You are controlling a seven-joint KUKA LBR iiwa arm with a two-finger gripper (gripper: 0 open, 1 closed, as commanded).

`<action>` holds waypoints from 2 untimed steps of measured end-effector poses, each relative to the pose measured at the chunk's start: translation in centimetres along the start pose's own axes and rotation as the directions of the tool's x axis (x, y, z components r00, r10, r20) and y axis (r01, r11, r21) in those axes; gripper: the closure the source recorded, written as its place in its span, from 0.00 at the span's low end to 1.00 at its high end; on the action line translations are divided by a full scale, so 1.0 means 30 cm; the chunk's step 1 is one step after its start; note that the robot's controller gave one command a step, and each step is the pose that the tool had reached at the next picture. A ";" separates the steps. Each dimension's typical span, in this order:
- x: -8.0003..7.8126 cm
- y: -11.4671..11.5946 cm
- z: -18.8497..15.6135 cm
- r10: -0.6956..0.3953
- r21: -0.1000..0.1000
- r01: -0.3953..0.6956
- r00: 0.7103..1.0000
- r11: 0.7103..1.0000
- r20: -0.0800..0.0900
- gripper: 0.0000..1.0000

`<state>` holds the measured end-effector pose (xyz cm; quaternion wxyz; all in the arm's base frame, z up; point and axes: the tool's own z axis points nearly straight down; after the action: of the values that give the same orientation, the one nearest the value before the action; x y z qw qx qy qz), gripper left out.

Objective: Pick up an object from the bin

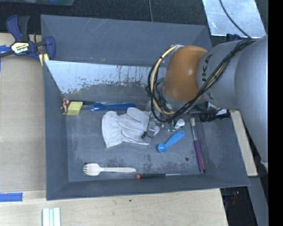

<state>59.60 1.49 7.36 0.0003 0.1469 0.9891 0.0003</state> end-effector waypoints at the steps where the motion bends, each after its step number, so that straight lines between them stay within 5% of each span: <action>1: -0.062 0.003 0.006 -0.290 -0.001 0.290 0.957 0.957 0.009 0.00; 2: 0.162 0.116 0.006 -0.060 -0.003 0.060 0.998 0.998 0.005 0.00</action>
Offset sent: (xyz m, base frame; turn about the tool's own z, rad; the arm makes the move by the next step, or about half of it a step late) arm -0.0375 0.0459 -0.0036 -0.0578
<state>55.97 6.22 7.16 0.0031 0.1170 0.9931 0.0015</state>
